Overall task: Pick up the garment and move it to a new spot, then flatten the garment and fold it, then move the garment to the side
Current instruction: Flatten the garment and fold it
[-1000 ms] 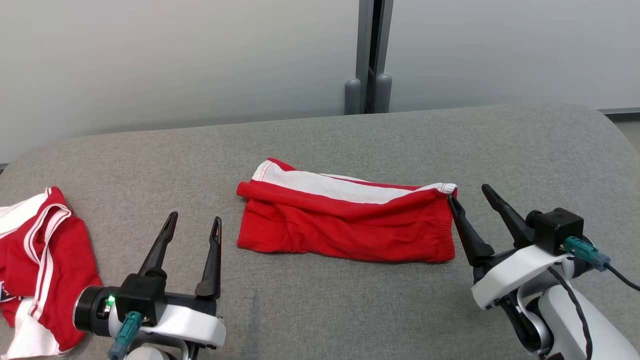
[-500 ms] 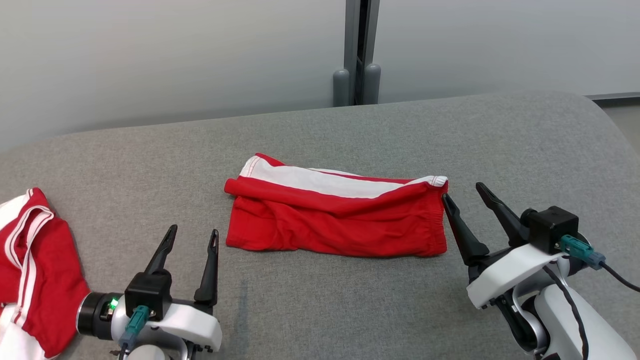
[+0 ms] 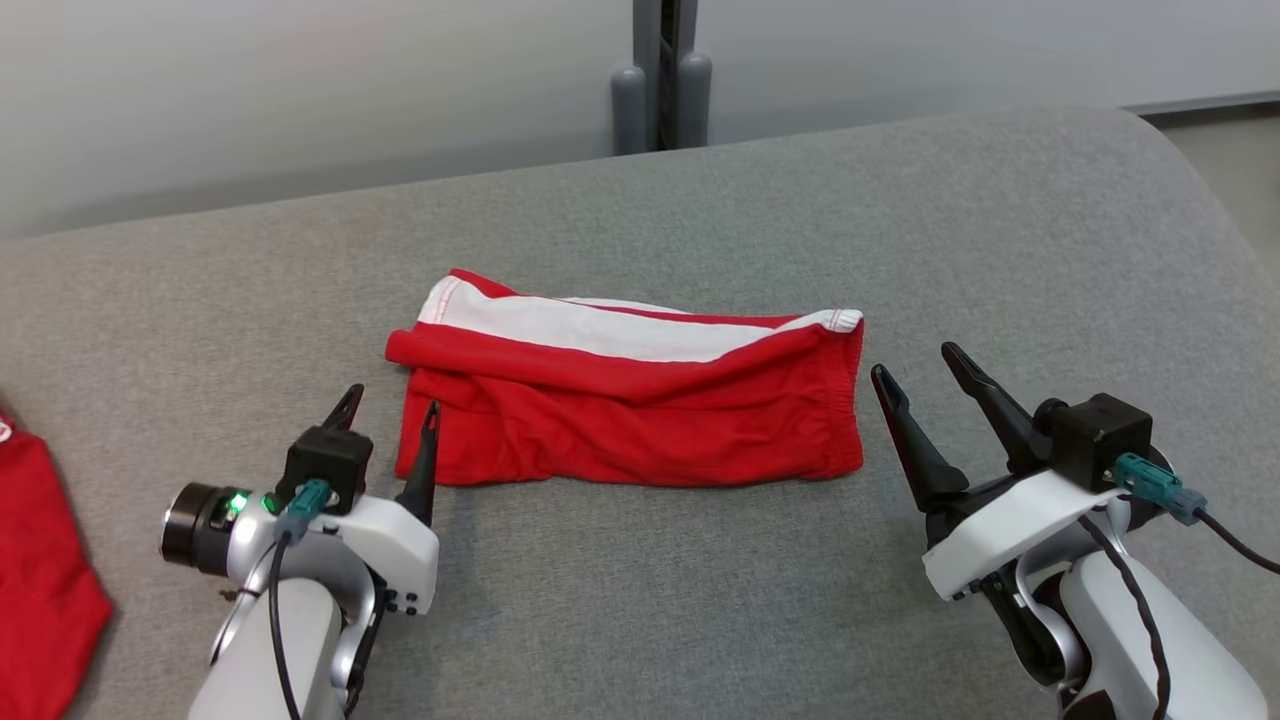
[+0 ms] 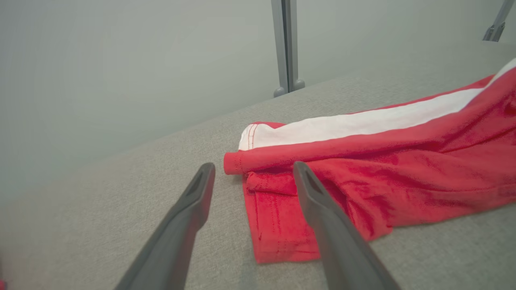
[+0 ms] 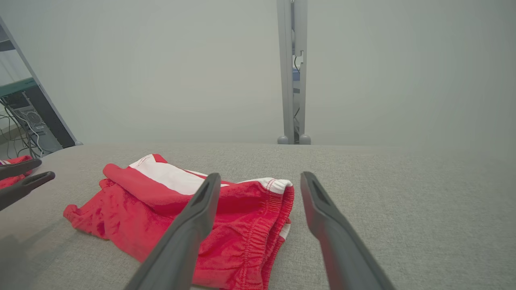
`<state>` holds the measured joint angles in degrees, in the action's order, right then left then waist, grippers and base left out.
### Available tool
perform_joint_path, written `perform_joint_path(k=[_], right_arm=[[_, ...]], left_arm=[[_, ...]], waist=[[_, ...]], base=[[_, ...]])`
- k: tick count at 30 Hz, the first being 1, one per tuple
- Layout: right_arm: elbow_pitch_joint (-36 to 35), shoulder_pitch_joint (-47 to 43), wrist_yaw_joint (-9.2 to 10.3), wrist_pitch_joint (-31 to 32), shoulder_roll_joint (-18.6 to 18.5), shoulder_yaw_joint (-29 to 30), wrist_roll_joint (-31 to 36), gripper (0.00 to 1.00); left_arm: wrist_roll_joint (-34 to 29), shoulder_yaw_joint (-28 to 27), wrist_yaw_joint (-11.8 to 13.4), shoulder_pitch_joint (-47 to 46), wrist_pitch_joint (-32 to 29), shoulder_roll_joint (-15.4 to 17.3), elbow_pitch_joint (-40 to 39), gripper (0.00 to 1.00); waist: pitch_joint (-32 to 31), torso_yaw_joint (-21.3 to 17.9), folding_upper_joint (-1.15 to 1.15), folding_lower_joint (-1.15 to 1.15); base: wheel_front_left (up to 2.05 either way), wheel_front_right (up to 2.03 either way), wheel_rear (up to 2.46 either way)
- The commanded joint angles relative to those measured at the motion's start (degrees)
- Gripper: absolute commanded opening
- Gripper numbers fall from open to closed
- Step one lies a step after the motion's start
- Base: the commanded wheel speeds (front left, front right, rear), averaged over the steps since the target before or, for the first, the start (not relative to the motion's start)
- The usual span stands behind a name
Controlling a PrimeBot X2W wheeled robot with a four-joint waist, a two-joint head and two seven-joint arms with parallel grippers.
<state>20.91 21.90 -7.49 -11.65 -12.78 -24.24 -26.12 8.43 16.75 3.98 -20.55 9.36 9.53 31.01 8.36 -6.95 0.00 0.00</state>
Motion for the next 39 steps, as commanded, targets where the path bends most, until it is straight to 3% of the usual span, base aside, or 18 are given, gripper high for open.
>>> perform_joint_path(k=[1, 7, 27, 28, 31, 39], right_arm=[[-0.26, 0.69, -0.01, -0.29, 0.0, 0.25, 0.46, 1.0], [0.06, 1.07, -0.01, -0.77, 0.38, 0.26, 0.7, 1.0], [1.21, 0.94, -0.01, -1.44, 1.56, -0.02, 0.26, 1.0], [1.25, 0.93, -0.01, -1.48, 1.56, 0.03, 0.27, 1.0], [1.27, 0.92, -0.01, -1.53, 1.61, 0.13, 0.27, 1.0], [1.51, 0.76, -0.01, -1.71, 1.76, 0.15, 0.19, 1.0]], left_arm=[[-0.49, 0.15, -0.48, -1.75, -0.51, 0.26, 1.22, 1.0], [0.1, 0.51, -1.81, -7.76, -3.33, 0.73, 9.01, 1.0], [1.23, 1.89, -3.72, -16.0, -0.86, 0.56, 22.93, 1.0], [1.21, 2.05, -3.96, -16.22, -0.91, 0.48, 23.47, 0.96], [1.44, 2.27, -4.45, -17.03, -0.27, 0.46, 24.71, 0.0], [2.13, 2.98, -5.14, -18.06, 0.88, 0.02, 27.91, 0.0]], waist=[[1.12, -1.05, 0.0, 0.0], [3.35, -3.08, 0.0, 0.0], [5.31, -4.4, 0.0, 0.0], [5.4, -4.44, 0.0, 0.0], [5.66, -4.53, 0.0, 0.0], [5.57, -4.44, 0.0, 0.0]], base=[[0.0, 0.0, 0.0], [0.0, 0.0, 0.0], [0.0, 0.0, 0.0], [0.0, 0.0, 0.0], [0.0, 0.0, 0.0], [0.0, 0.0, 0.0]])
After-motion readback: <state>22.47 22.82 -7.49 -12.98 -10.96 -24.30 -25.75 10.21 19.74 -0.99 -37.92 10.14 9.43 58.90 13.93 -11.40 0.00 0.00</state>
